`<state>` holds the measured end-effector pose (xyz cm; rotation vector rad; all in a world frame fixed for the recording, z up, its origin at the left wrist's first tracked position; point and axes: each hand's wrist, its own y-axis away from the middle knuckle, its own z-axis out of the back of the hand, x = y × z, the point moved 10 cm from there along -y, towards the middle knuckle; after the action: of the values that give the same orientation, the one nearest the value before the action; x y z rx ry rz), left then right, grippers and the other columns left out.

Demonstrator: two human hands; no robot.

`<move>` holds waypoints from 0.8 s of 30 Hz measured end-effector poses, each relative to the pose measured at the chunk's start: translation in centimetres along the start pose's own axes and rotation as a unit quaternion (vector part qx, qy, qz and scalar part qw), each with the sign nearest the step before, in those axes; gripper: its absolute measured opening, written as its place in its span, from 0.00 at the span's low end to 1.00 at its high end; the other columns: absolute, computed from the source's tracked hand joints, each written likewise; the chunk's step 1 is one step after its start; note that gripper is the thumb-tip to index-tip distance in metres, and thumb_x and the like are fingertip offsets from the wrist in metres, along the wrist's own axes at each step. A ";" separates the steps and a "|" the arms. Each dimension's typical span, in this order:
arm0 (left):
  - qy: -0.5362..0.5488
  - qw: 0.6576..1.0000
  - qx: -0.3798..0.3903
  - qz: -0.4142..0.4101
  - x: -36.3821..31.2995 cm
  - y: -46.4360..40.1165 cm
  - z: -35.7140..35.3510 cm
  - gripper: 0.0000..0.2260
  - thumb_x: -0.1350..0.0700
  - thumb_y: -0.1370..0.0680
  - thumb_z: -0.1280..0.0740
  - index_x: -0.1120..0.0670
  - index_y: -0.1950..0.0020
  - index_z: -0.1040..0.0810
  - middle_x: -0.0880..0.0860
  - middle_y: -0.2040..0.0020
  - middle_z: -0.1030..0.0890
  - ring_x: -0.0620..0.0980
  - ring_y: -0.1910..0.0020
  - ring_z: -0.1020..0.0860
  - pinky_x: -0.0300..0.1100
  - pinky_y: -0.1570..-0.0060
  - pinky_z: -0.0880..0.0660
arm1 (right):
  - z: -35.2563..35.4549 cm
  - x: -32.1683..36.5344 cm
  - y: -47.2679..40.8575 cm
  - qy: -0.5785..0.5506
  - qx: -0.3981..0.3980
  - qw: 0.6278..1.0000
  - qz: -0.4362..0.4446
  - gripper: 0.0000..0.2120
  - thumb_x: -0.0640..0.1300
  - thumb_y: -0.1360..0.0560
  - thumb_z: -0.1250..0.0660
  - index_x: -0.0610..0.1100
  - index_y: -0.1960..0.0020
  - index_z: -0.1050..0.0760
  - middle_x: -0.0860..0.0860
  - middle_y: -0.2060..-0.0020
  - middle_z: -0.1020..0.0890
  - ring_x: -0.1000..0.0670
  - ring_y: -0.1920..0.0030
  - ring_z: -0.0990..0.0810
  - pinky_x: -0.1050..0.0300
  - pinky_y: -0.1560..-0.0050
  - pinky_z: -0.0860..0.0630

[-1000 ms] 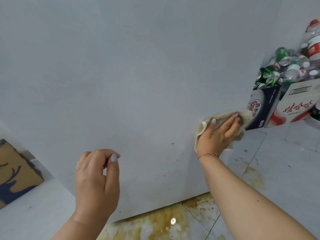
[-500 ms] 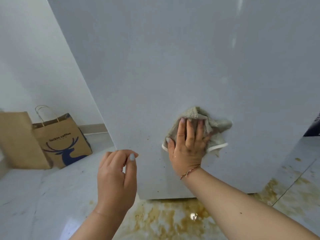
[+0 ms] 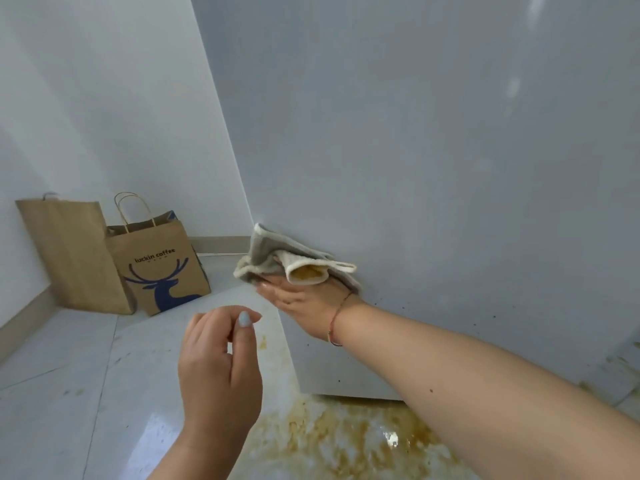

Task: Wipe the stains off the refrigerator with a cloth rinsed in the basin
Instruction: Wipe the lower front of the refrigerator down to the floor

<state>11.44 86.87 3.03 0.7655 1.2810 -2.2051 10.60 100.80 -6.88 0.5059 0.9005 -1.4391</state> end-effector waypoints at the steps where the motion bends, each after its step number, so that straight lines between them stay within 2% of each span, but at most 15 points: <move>1: 0.004 1.000 -0.001 0.002 -0.2 0.0 0.1 0.11 0.51 0.22 0.46 0.48 0.58 0.24 0.40 0.63 0.25 0.39 0.55 0.27 0.28 0.58 0.34 | -0.9 0.7 1.2 0.003 0.000 1.000 0.027 0.27 0.35 0.24 0.50 0.42 0.25 0.41 0.50 0.25 0.39 0.50 0.25 0.41 0.53 0.24 0.55; 3: 0.012 1.000 -0.002 0.005 -0.6 0.0 0.0 0.11 0.51 0.23 0.46 0.45 0.58 0.25 0.39 0.62 0.25 0.39 0.55 0.27 0.29 0.59 0.33 | -1.1 -0.1 4.2 0.025 -0.005 1.000 0.003 0.29 0.28 0.25 0.59 0.38 0.25 0.44 0.47 0.25 0.40 0.51 0.26 0.40 0.53 0.25 0.62; 4: 0.017 1.000 -0.003 0.008 -0.7 -0.1 0.0 0.10 0.50 0.23 0.46 0.43 0.59 0.26 0.38 0.62 0.25 0.40 0.55 0.27 0.30 0.60 0.34 | -0.4 -1.2 5.8 0.042 -0.022 0.998 -0.028 0.29 0.26 0.25 0.63 0.36 0.25 0.48 0.47 0.26 0.41 0.53 0.26 0.39 0.51 0.24 0.61; 6: 0.023 1.000 0.003 0.013 -0.9 -0.1 -0.4 0.10 0.49 0.23 0.47 0.40 0.59 0.28 0.38 0.62 0.25 0.40 0.55 0.27 0.30 0.60 0.35 | 1.0 -3.2 8.5 0.063 -0.065 0.992 -0.090 0.27 0.26 0.23 0.64 0.33 0.24 0.57 0.48 0.27 0.43 0.54 0.27 0.37 0.47 0.24 0.52; 7: 0.025 1.000 0.007 0.012 -1.0 0.0 -0.8 0.10 0.49 0.23 0.47 0.41 0.59 0.28 0.38 0.62 0.25 0.40 0.55 0.27 0.30 0.59 0.35 | 2.2 -4.4 9.5 0.042 -0.101 0.987 -0.116 0.26 0.29 0.22 0.60 0.35 0.24 0.56 0.48 0.27 0.42 0.52 0.27 0.38 0.46 0.25 0.50; 10: 0.025 0.999 0.025 0.002 -1.5 -0.1 -1.8 0.11 0.50 0.23 0.47 0.46 0.59 0.26 0.37 0.62 0.26 0.39 0.54 0.27 0.29 0.57 0.34 | 5.5 -9.3 9.6 0.001 -0.144 0.964 -0.225 0.26 0.49 0.22 0.41 0.43 0.26 0.40 0.49 0.27 0.37 0.47 0.27 0.40 0.44 0.25 0.52; 11: 0.025 0.999 0.028 -0.004 -1.7 -0.2 -2.0 0.11 0.50 0.23 0.46 0.46 0.59 0.26 0.36 0.62 0.26 0.39 0.54 0.27 0.28 0.57 0.34 | 6.7 -10.7 9.2 -0.004 -0.160 0.952 -0.262 0.27 0.53 0.23 0.39 0.44 0.27 0.37 0.49 0.28 0.35 0.48 0.28 0.39 0.44 0.26 0.52; 13: 0.025 0.999 0.028 -0.013 -1.9 -0.7 -1.9 0.11 0.51 0.23 0.46 0.47 0.59 0.26 0.36 0.62 0.27 0.38 0.54 0.28 0.26 0.56 0.35 | 9.3 -12.9 7.5 -0.032 -0.195 0.931 -0.308 0.28 0.54 0.24 0.38 0.44 0.27 0.37 0.49 0.28 0.33 0.49 0.28 0.40 0.43 0.27 0.53; 15: 0.027 0.999 0.021 -0.013 -1.7 -1.1 -1.6 0.11 0.50 0.23 0.46 0.47 0.59 0.25 0.37 0.63 0.26 0.38 0.54 0.28 0.27 0.57 0.35 | 10.7 -13.6 4.5 -0.055 -0.212 0.928 -0.301 0.29 0.51 0.24 0.37 0.44 0.26 0.37 0.49 0.28 0.33 0.48 0.27 0.40 0.41 0.27 0.56; 17: 0.028 0.999 0.015 -0.004 -1.3 -1.3 -1.3 0.12 0.49 0.23 0.46 0.47 0.59 0.25 0.38 0.63 0.25 0.40 0.55 0.27 0.28 0.58 0.35 | 10.5 -12.2 1.1 -0.039 -0.201 0.945 -0.254 0.30 0.45 0.25 0.36 0.42 0.26 0.39 0.48 0.27 0.35 0.47 0.26 0.40 0.40 0.27 0.58; 19: 0.032 0.999 0.012 0.014 -0.6 -1.2 -1.4 0.13 0.48 0.23 0.47 0.48 0.59 0.24 0.39 0.63 0.25 0.43 0.57 0.26 0.32 0.59 0.34 | 8.5 -8.5 -1.2 -0.007 -0.162 0.973 -0.165 0.26 0.38 0.23 0.44 0.41 0.25 0.40 0.47 0.26 0.37 0.47 0.25 0.40 0.43 0.25 0.62; 20: 0.034 0.999 0.013 0.021 -0.4 -1.0 -1.6 0.14 0.48 0.23 0.47 0.49 0.59 0.23 0.39 0.63 0.25 0.44 0.58 0.26 0.34 0.60 0.33 | 6.9 -6.2 -1.6 0.019 -0.135 0.985 -0.110 0.25 0.34 0.22 0.53 0.41 0.26 0.38 0.47 0.26 0.37 0.48 0.25 0.40 0.46 0.24 0.60; 21: 0.037 0.999 0.013 0.028 -0.3 -0.8 -1.8 0.14 0.47 0.24 0.47 0.49 0.59 0.23 0.40 0.63 0.25 0.44 0.58 0.25 0.36 0.60 0.33 | 5.2 -4.3 -1.4 0.023 -0.101 0.992 -0.070 0.29 0.31 0.23 0.59 0.42 0.27 0.35 0.49 0.27 0.35 0.51 0.26 0.38 0.49 0.25 0.54; 22: 0.040 0.999 0.013 0.034 -0.1 -0.6 -1.9 0.15 0.47 0.24 0.47 0.49 0.59 0.23 0.41 0.63 0.24 0.45 0.58 0.25 0.37 0.61 0.33 | 3.9 -3.4 -0.8 0.002 -0.077 0.995 -0.057 0.31 0.30 0.25 0.60 0.45 0.28 0.33 0.51 0.28 0.33 0.53 0.28 0.36 0.53 0.26 0.49; 24: 0.048 0.997 0.025 0.047 -0.3 -0.1 -2.9 0.14 0.45 0.24 0.47 0.47 0.60 0.24 0.41 0.63 0.24 0.45 0.57 0.26 0.36 0.61 0.33 | 2.2 -2.6 1.8 -0.051 -0.064 0.996 -0.040 0.31 0.30 0.25 0.58 0.48 0.29 0.31 0.54 0.30 0.30 0.56 0.29 0.33 0.56 0.27 0.46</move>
<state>12.22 89.53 2.08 0.9410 1.2122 -2.1548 13.07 100.92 -3.89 0.2999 0.9338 -1.4555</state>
